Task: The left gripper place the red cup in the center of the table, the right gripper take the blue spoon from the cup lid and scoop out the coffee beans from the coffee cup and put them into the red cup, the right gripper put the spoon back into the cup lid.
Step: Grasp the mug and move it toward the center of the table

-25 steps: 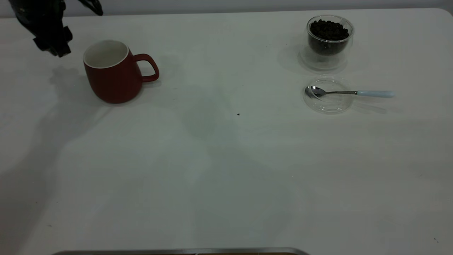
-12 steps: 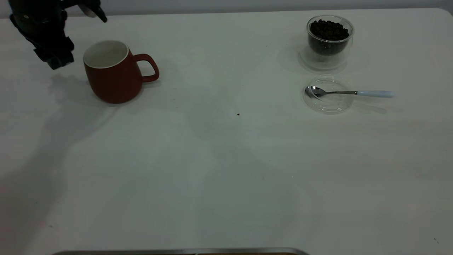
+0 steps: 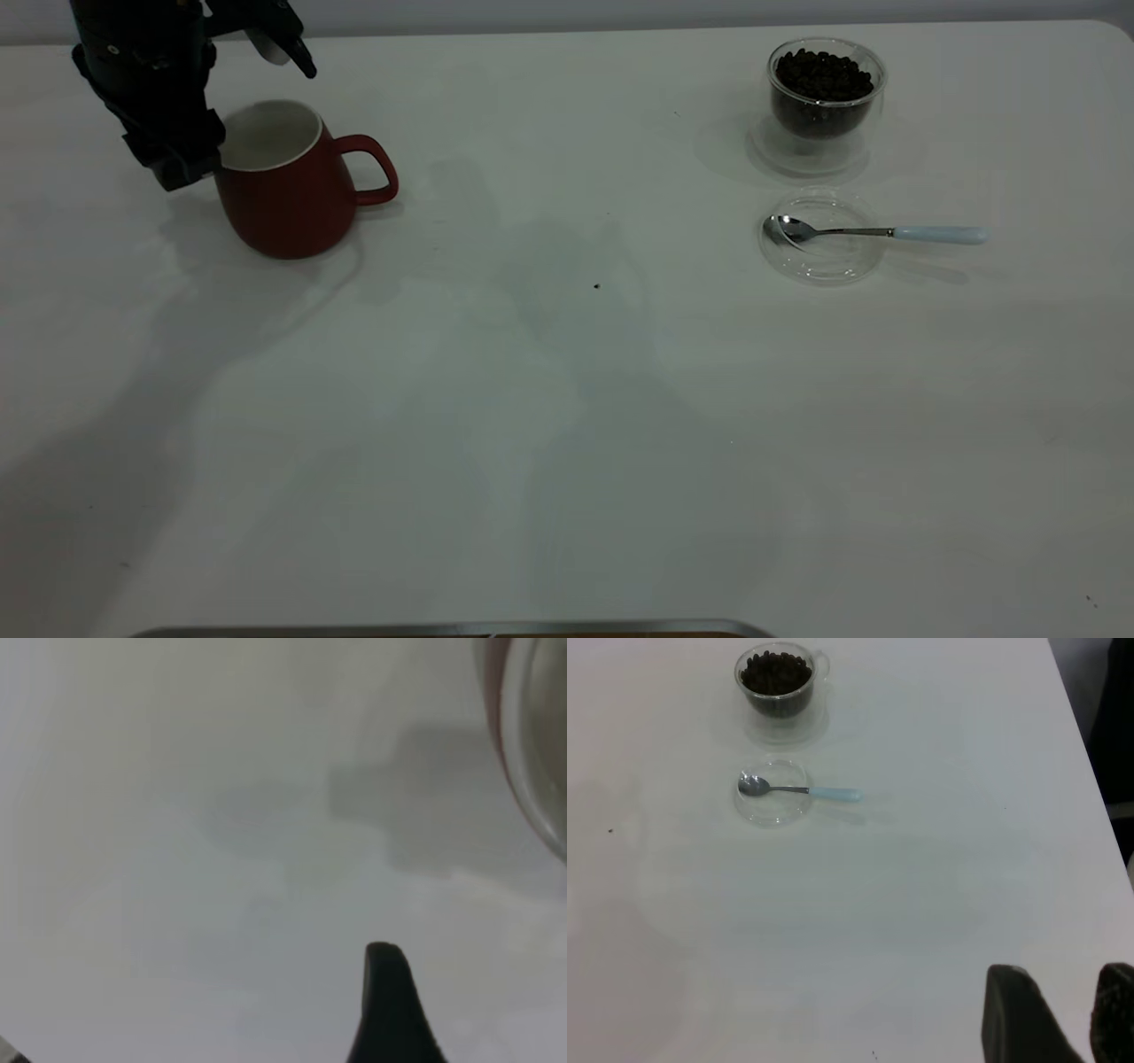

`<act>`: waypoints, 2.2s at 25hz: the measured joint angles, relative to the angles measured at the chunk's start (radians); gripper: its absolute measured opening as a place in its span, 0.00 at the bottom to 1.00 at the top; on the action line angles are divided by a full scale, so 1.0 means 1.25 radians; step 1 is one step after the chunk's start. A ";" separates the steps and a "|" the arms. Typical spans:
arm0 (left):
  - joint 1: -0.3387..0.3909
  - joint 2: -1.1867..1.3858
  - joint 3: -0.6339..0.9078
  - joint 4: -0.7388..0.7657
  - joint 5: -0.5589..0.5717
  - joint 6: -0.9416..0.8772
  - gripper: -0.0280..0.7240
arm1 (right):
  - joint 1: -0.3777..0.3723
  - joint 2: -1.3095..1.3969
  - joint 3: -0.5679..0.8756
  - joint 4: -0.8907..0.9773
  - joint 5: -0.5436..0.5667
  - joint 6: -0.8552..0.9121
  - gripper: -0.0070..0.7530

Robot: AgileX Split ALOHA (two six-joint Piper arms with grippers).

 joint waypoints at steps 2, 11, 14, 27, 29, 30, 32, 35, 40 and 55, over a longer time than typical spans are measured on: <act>0.000 0.000 0.000 -0.002 0.012 0.000 0.77 | 0.000 0.000 0.000 0.000 0.000 0.000 0.33; 0.076 -0.054 0.000 -0.181 0.006 0.118 0.69 | 0.000 0.000 0.000 0.000 0.000 0.000 0.33; 0.137 -0.097 0.000 -0.319 0.056 0.296 0.63 | 0.000 0.000 0.000 0.000 0.000 0.000 0.33; 0.247 -0.035 -0.001 -0.685 0.021 1.060 0.44 | 0.000 0.000 0.000 0.000 0.000 0.000 0.33; 0.240 -0.030 -0.001 -0.701 -0.007 1.055 0.44 | 0.000 0.000 0.000 0.000 0.000 0.000 0.33; 0.239 -0.030 -0.001 -0.714 -0.021 1.049 0.44 | 0.000 0.000 0.000 0.000 0.000 0.000 0.33; 0.236 -0.030 -0.001 -0.737 -0.061 1.022 0.46 | 0.000 0.000 0.000 0.000 0.000 0.000 0.33; 0.234 -0.019 -0.001 -0.754 -0.112 0.954 0.56 | 0.000 0.000 0.000 0.000 0.000 0.000 0.33; 0.230 0.001 -0.001 -0.753 -0.153 0.904 0.76 | 0.000 0.000 0.000 0.000 0.000 0.000 0.33; 0.226 0.042 -0.001 -0.753 -0.244 1.111 0.78 | 0.000 0.000 0.000 0.000 0.000 0.000 0.33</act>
